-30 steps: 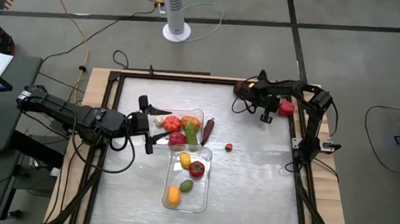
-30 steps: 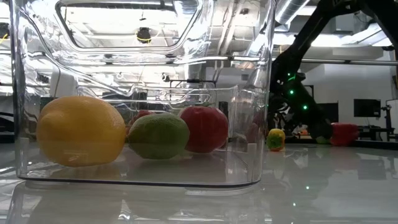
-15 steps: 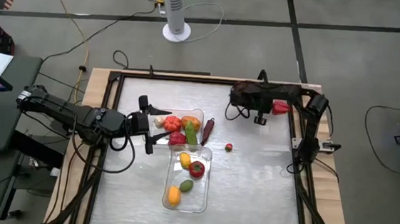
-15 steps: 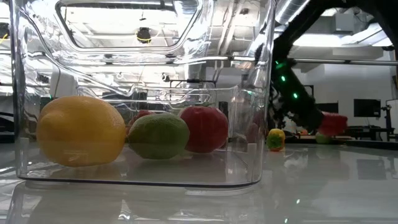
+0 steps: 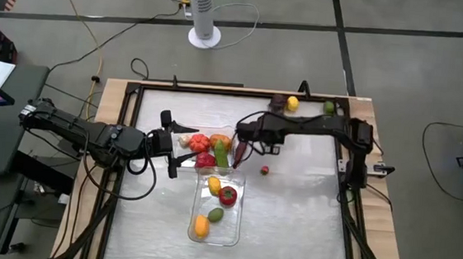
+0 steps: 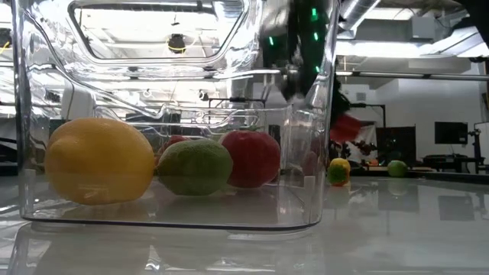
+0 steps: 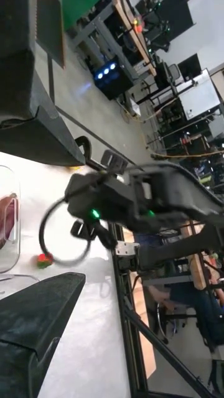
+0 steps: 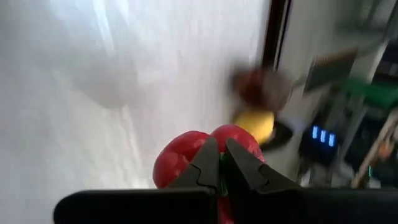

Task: Sort produce into baskets
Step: Put the red bell pepper into the top transparent bin

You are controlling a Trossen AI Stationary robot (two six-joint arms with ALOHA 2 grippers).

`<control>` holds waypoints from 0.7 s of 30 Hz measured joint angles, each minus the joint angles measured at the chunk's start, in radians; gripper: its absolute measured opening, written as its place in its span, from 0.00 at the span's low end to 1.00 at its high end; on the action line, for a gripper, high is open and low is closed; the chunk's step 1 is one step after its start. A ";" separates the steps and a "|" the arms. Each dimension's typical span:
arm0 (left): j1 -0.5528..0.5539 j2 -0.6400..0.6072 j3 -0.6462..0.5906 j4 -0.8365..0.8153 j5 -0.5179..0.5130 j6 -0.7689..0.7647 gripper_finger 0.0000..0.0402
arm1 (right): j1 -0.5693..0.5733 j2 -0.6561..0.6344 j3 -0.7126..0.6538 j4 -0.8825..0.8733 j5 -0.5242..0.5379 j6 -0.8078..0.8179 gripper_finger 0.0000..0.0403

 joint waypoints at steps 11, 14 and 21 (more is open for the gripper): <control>0.000 0.000 0.000 0.000 0.000 -0.001 0.70 | 0.198 0.000 0.091 0.428 0.001 -0.301 0.10; 0.000 0.000 0.000 0.000 0.000 0.000 0.70 | 0.229 0.000 0.091 0.555 0.026 -0.395 0.10; 0.000 0.000 0.000 -0.001 0.000 0.000 0.70 | 0.276 0.000 0.091 0.694 0.030 -0.532 0.11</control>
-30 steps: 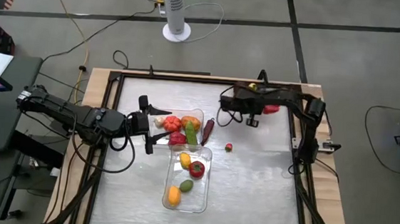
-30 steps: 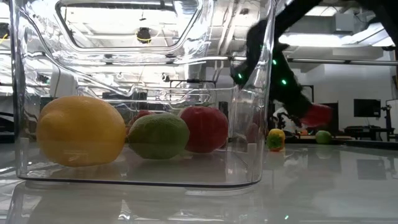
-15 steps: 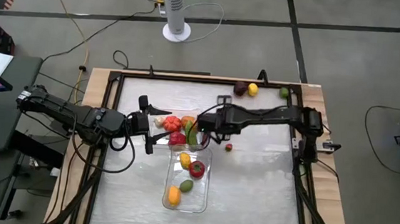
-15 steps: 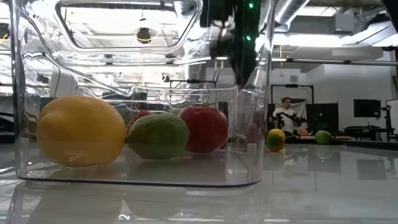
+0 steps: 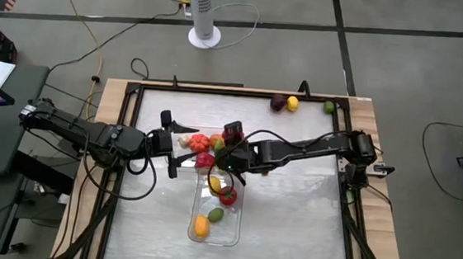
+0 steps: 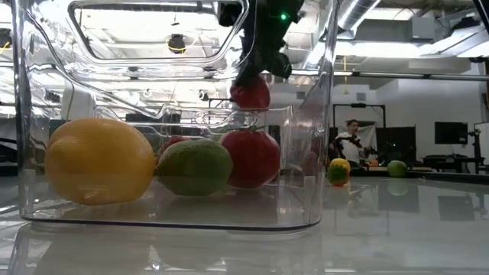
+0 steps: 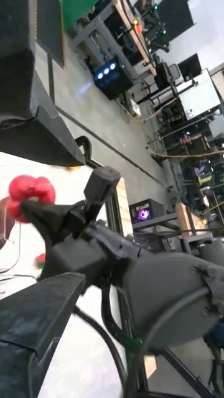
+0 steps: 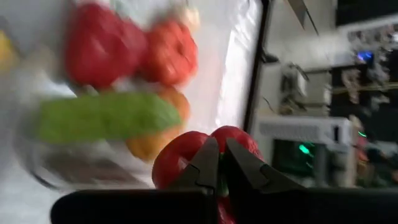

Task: Sort produce into baskets
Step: Put the red bell pepper into the top transparent bin, then put the tomato into the bottom transparent bin

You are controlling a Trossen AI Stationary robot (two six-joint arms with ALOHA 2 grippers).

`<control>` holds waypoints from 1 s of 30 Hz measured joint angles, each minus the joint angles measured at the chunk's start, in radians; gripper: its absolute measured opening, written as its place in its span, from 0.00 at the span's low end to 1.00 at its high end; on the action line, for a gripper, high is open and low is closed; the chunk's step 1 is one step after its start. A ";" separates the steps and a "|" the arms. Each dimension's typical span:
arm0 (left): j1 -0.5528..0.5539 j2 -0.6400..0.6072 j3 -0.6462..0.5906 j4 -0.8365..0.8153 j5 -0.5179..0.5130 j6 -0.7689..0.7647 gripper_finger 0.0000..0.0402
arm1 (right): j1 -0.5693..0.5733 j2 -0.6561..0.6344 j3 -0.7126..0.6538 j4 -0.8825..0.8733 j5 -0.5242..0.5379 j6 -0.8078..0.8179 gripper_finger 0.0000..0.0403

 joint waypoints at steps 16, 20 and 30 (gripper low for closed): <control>0.000 0.000 0.000 0.000 0.000 0.000 0.70 | 0.002 0.000 0.000 0.010 -0.108 0.097 0.42; 0.000 0.000 0.000 -0.004 0.000 -0.001 0.70 | 0.012 -0.024 -0.001 -0.090 0.001 0.141 0.55; 0.000 0.000 0.000 -0.018 0.000 -0.018 0.70 | -0.076 -0.225 -0.201 -0.169 -0.290 0.456 0.63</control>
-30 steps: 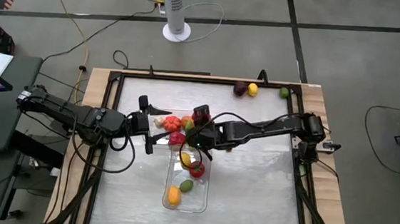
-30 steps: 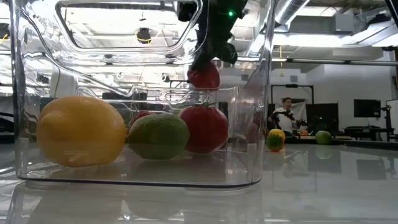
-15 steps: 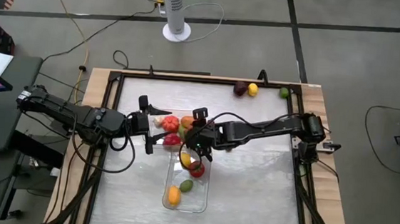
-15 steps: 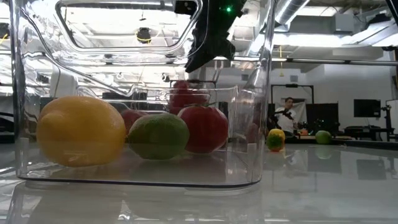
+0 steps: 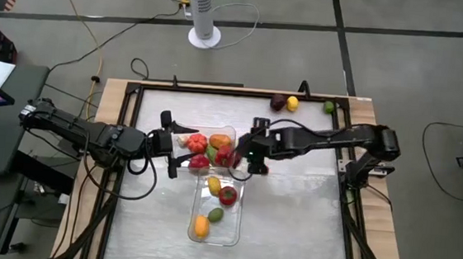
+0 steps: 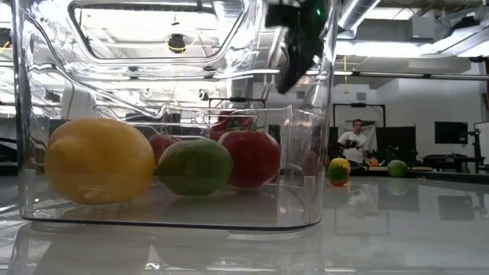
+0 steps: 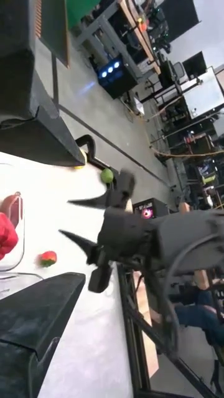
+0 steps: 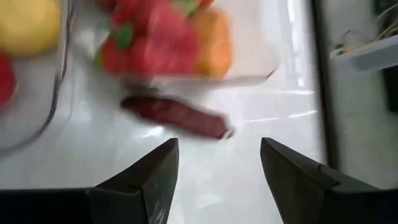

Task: Sort produce into baskets
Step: Put the tomato into the bottom transparent bin

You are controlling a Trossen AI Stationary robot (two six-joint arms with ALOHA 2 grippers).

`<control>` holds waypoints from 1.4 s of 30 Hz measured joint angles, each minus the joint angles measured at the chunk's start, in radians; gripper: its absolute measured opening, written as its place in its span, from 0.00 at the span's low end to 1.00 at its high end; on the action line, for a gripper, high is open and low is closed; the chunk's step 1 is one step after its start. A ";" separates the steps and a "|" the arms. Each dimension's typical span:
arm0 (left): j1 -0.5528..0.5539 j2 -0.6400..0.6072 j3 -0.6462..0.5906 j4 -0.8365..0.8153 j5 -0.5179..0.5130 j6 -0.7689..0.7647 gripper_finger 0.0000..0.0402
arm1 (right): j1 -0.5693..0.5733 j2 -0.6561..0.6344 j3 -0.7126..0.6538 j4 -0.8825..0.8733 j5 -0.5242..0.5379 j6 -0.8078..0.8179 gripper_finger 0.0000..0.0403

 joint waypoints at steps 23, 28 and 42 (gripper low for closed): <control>0.000 0.000 0.000 -0.004 -0.001 -0.009 0.70 | 0.108 -0.260 -0.966 1.129 0.039 0.345 0.63; 0.000 0.000 0.000 -0.003 -0.005 -0.010 0.70 | 0.070 -0.230 -1.062 1.334 0.011 0.376 0.63; 0.000 0.000 0.000 -0.007 -0.026 -0.010 0.70 | 0.068 -0.055 -1.108 1.607 -0.077 0.374 0.63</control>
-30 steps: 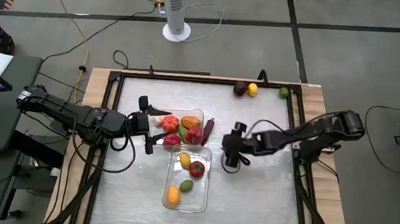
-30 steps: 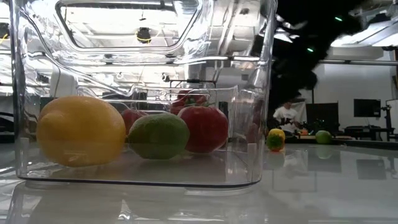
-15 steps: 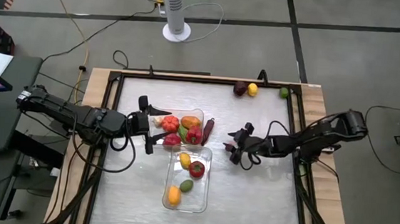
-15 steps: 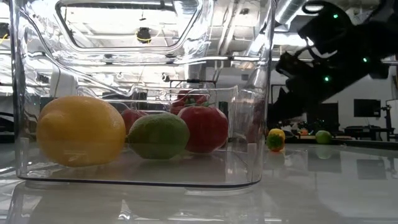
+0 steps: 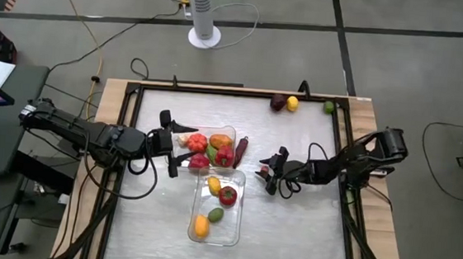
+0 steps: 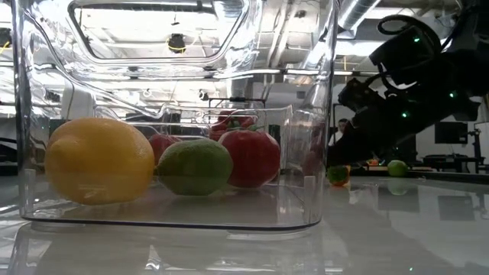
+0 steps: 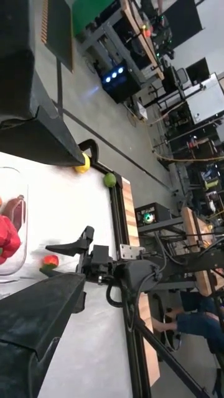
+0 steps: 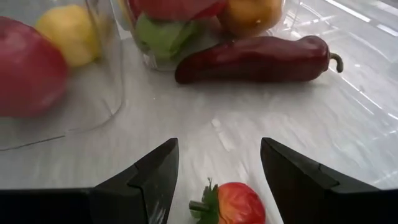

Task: Sort produce into baskets
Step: Put the tomato into the bottom transparent bin

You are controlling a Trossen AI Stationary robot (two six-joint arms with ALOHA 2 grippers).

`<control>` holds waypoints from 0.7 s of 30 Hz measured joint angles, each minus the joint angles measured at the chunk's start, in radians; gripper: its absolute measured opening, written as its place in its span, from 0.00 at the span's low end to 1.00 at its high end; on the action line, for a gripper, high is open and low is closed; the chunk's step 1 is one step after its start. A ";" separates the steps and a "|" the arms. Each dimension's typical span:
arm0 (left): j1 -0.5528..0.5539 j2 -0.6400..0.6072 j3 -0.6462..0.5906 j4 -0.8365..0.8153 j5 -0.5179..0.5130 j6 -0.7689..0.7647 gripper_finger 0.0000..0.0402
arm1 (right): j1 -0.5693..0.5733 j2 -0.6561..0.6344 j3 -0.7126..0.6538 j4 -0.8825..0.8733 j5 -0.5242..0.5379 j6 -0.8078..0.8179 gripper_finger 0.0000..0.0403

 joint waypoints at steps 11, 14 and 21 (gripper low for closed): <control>0.000 0.000 0.000 -0.002 0.000 0.000 0.70 | -0.024 0.000 0.016 -0.080 0.000 0.039 0.63; 0.000 0.000 0.000 -0.003 -0.001 0.001 0.70 | -0.035 0.000 0.042 -0.146 0.000 0.049 0.63; 0.000 0.000 0.000 -0.006 -0.001 0.000 0.70 | -0.025 0.000 0.046 -0.159 0.000 0.053 0.62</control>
